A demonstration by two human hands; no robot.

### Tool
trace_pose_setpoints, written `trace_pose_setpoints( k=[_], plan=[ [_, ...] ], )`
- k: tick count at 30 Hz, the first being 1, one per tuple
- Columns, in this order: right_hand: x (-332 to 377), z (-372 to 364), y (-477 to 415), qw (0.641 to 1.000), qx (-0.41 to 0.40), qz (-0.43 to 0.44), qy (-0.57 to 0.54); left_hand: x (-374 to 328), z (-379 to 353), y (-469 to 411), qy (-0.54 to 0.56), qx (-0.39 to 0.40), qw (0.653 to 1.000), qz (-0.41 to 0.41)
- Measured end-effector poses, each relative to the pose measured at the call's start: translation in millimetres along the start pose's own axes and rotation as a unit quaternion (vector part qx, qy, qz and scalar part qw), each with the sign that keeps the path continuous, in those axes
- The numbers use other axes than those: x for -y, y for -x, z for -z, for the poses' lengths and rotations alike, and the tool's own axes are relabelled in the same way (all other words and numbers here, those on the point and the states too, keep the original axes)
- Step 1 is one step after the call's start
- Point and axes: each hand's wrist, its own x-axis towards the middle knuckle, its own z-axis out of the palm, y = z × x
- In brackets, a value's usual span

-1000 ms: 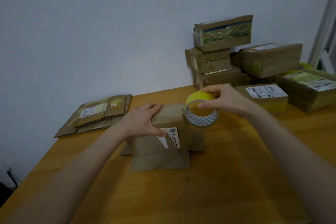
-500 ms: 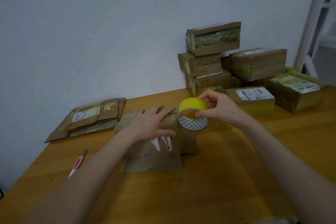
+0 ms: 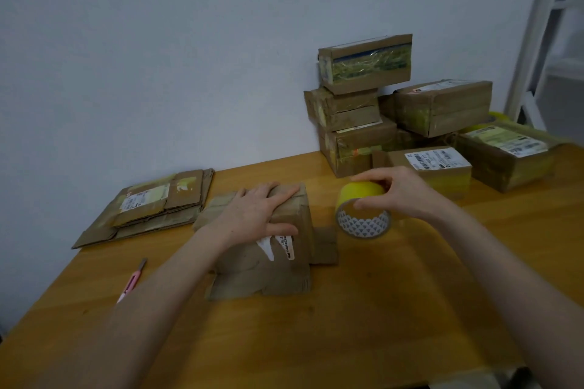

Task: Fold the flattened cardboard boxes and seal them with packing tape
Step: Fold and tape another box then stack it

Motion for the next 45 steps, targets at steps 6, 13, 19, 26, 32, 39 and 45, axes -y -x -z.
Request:
trace_pose_setpoints(
  k=[6, 13, 19, 26, 32, 39, 45],
  plan=[
    [-2.6, -6.2, -1.5, 1.0, 0.014, -0.009, 0.008, -15.6, 9.0, 5.1, 0.001, 0.003, 1.0, 0.002],
    [-11.1, -18.5, 1.1, 0.999, 0.041, -0.01, 0.0, -36.3, -9.5, -1.5, -0.034, -0.072, 0.997, 0.002],
    [-19.4, -20.5, 8.9, 0.996, 0.013, -0.046, -0.078, -36.2, -11.2, -1.3, -0.047, -0.085, 0.995, 0.007],
    [-6.7, -15.5, 11.8, 0.999, -0.03, -0.019, 0.016, -31.3, -12.5, 1.1, -0.045, -0.094, 0.995, 0.003],
    [5.0, -21.1, 12.7, 0.998, -0.032, -0.014, 0.046, -27.2, -12.1, 6.2, -0.04, -0.09, 0.995, 0.016],
    [6.5, -35.4, 22.8, 0.999, -0.027, -0.018, 0.025, -34.1, -14.9, 12.1, -0.035, -0.103, 0.993, 0.053],
    [13.7, -40.8, 28.1, 0.998, -0.047, -0.018, 0.044, -32.2, -16.9, 12.1, -0.025, -0.105, 0.992, 0.064]
  ],
)
